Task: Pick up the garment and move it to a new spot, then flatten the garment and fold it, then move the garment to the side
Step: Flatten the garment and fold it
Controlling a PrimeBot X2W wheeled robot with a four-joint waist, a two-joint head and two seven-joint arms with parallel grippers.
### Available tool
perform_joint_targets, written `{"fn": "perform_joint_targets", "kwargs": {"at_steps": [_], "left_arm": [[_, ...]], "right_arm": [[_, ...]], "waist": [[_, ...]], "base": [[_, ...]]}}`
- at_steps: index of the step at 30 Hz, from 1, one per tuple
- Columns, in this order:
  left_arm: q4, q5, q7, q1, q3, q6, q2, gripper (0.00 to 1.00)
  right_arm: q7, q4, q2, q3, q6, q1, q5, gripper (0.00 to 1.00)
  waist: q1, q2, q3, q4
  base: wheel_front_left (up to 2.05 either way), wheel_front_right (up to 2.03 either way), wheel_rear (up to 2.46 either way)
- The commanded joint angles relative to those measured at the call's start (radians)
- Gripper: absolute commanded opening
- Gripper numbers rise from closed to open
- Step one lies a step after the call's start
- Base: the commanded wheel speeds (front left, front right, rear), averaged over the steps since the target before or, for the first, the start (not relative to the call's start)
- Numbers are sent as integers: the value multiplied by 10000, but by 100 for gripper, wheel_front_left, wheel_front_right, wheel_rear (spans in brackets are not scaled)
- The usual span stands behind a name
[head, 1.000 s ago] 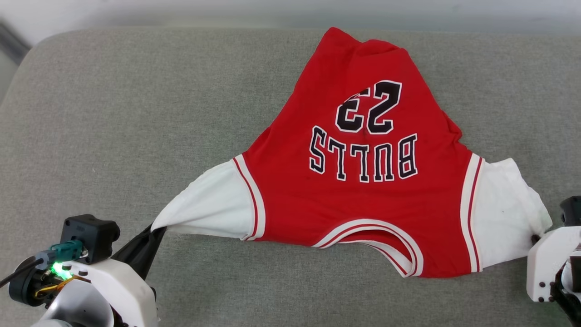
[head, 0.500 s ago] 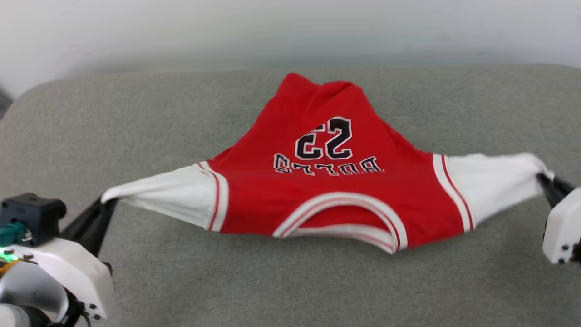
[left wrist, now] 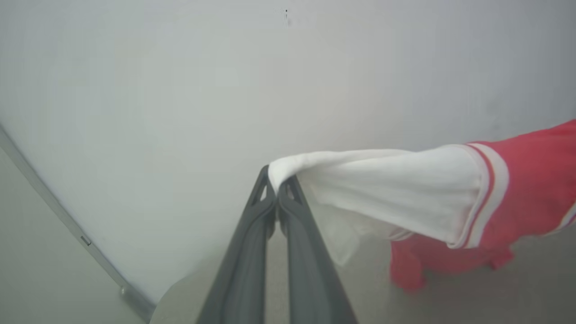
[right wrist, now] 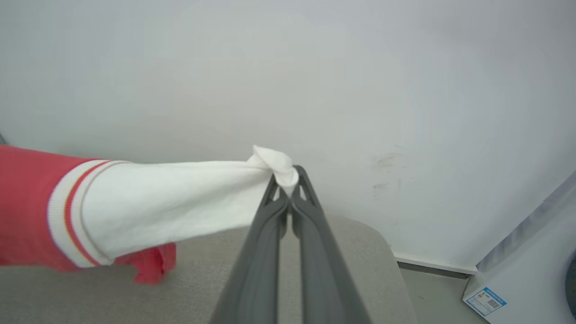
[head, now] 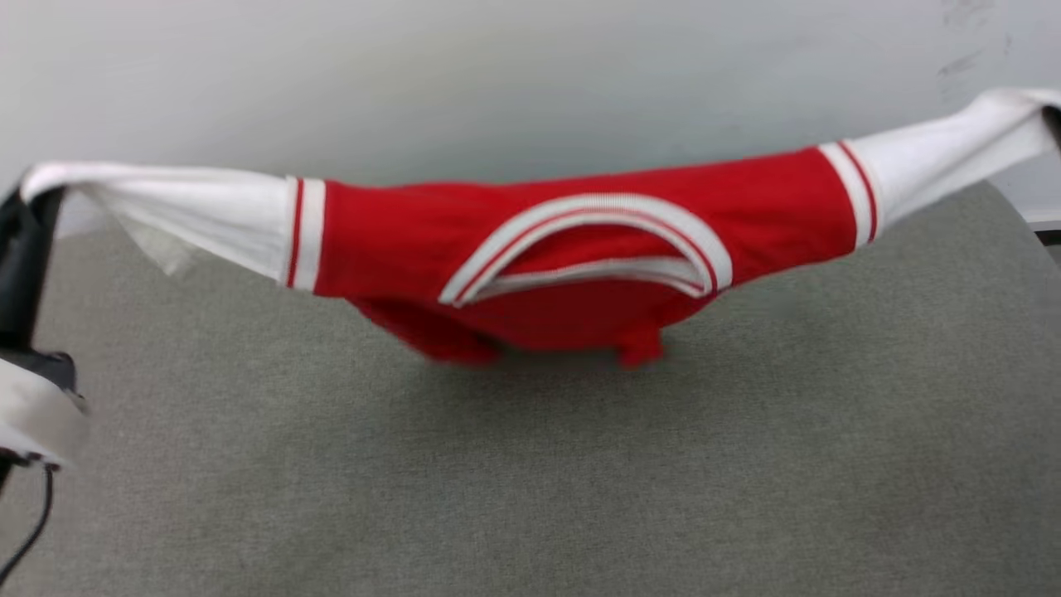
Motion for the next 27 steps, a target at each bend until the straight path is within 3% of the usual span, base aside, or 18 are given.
{"fn": "perform_joint_targets", "kwargs": {"at_steps": [1,13,20,27], "left_arm": [[-90,-74,-98,-233,329,62,192,0],[-59,-421,-441,-998,1654,-67,697,0],[630,-715,-542,-1516,1865,-434,603,0],[1292,-763,-558,-2892,1780,-1115,578,0]], "right_arm": [[-11,-105,-78,-58,-9,-443,116,0],[263,-147,234,-153,-9,-1966,379,0],[62,68,421,9,-9,-2667,54,0],[-142,141,171,538,-9,-3981,-553,0]], "waist": [[0,0,-155,-147],[0,0,-204,-422],[0,0,159,-541],[0,0,1508,-609]], "base": [[0,0,0],[0,0,0],[0,0,0],[0,0,0]]}}
